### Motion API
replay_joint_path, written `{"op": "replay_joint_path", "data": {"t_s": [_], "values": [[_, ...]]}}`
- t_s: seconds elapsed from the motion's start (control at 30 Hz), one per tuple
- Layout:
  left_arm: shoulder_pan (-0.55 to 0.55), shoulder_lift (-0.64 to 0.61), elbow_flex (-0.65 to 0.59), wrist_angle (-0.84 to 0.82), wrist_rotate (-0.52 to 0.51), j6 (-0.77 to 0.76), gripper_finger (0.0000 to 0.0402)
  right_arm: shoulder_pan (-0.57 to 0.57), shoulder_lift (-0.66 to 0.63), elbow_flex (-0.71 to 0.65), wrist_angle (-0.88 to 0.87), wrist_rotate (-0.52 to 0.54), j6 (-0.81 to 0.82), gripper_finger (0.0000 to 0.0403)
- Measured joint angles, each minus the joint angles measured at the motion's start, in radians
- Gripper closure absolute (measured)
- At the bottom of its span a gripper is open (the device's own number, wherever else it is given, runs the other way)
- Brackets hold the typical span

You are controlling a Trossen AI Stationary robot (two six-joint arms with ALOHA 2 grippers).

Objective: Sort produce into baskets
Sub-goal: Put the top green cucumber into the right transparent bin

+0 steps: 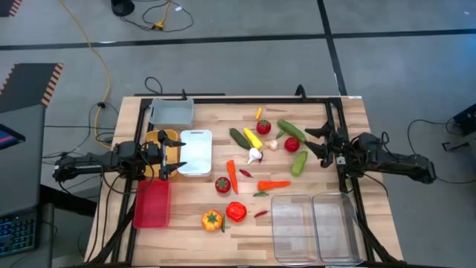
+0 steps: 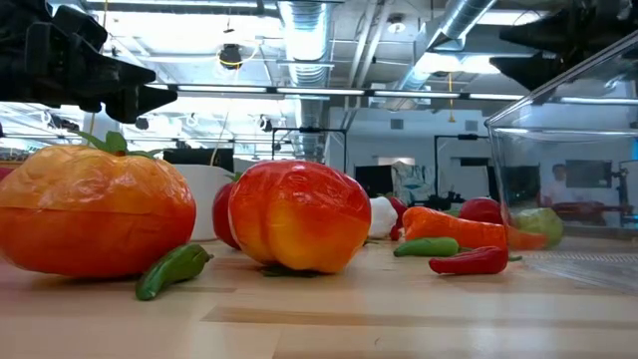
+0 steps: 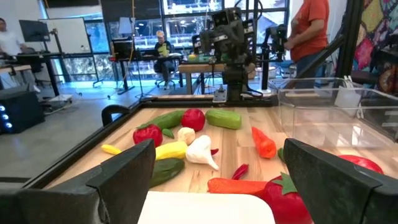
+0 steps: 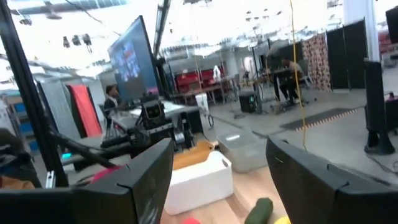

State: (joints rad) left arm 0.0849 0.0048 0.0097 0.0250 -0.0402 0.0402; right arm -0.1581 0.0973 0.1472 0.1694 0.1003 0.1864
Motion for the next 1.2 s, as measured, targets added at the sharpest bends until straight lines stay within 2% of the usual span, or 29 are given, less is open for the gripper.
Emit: {"op": "replay_joint_path", "data": {"t_s": [0.1, 0.4, 0.63, 0.77, 1.0, 1.2], "values": [[0.000, 0.000, 0.000, 0.000, 0.000, 0.000, 0.0061, 0.000, 0.081, 0.095, -0.109, 0.040, 0.000, 0.0117], [0.000, 0.000, 0.000, 0.000, 0.000, 0.000, 0.0061, -0.026, 0.386, 0.396, -0.465, 0.323, 0.033, 0.0117], [0.000, 0.000, 0.000, 0.000, 0.000, 0.000, 0.0061, -0.147, 0.627, 0.541, -0.549, 0.342, 0.057, 0.0117], [0.000, 0.000, 0.000, 0.000, 0.000, 0.000, 0.0061, -0.264, 0.776, 0.609, -0.631, 0.280, 0.061, 0.0117], [0.000, 0.000, 0.000, 0.000, 0.000, 0.000, 0.0061, -0.452, 1.015, 0.701, -0.728, 0.029, 0.087, 0.0117], [0.000, 0.000, 0.000, 0.000, 0.000, 0.000, 0.0061, -0.521, 1.198, 0.745, -0.759, -0.028, 0.086, 0.0117]]}}
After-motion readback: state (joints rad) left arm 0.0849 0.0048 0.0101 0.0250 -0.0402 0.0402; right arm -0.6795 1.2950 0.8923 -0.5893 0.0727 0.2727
